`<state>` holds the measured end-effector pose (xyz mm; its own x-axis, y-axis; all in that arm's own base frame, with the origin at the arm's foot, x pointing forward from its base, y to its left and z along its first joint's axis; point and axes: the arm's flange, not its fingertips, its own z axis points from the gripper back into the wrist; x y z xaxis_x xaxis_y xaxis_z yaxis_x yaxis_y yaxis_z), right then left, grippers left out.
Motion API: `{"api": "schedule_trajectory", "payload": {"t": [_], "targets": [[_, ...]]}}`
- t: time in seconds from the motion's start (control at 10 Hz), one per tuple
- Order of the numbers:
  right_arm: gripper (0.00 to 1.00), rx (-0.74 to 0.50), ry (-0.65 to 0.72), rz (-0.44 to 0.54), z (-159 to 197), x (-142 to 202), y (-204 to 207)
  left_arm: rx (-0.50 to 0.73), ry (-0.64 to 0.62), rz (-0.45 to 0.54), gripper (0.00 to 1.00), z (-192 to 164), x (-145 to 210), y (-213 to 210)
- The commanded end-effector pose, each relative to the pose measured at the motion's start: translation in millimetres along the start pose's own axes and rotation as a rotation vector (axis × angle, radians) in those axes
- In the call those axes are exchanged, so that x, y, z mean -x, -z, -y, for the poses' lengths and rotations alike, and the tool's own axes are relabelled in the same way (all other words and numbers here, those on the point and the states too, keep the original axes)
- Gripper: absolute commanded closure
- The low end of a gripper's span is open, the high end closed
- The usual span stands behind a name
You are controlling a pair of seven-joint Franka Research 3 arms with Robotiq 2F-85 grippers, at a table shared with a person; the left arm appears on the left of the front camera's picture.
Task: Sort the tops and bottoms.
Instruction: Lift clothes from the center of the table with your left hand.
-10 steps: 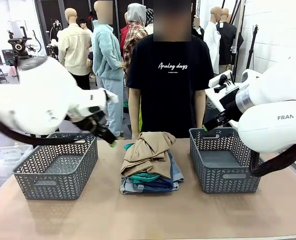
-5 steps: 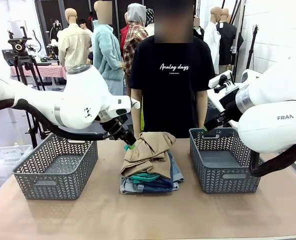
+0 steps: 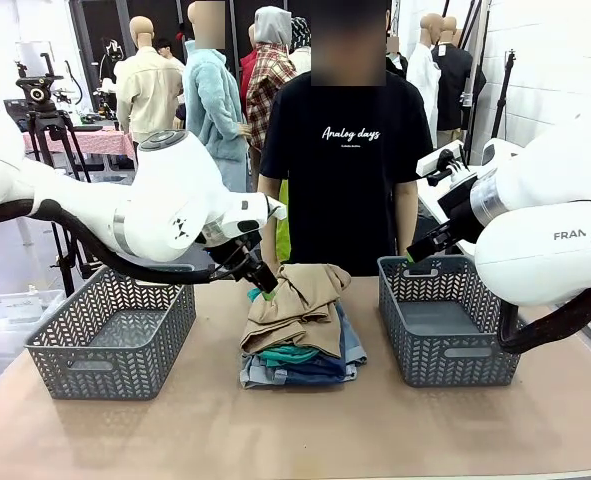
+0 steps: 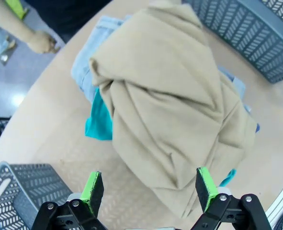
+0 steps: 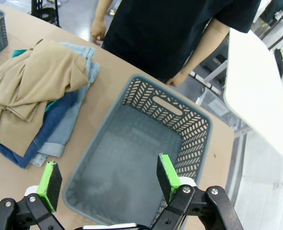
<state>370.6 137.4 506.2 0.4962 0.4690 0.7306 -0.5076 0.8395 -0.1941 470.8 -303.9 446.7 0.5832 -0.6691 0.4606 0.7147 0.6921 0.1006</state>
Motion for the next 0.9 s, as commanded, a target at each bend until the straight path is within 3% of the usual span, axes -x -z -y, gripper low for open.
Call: {"api": "schedule_trajectory", "payload": {"t": [0.0, 0.2, 0.4, 0.8], "targets": [[0.00, 0.005, -0.002, 0.003, -0.2, -0.3, 0.3, 0.029, 0.072, 0.037, 0.00, 19.6, -37.3, 9.2], [0.00, 0.005, -0.002, 0.003, -0.2, -0.3, 0.3, 0.018, 0.112, 0.006, 0.00, 40.4, -63.0, 20.8], [0.00, 0.005, -0.002, 0.003, -0.2, -0.3, 0.3, -0.004, 0.006, -0.090, 0.00, 42.6, -65.6, 32.5], [0.00, 0.005, -0.002, 0.003, -0.2, -0.3, 0.3, -0.062, -0.101, -0.150, 0.00, 46.3, -72.1, 41.4]]}}
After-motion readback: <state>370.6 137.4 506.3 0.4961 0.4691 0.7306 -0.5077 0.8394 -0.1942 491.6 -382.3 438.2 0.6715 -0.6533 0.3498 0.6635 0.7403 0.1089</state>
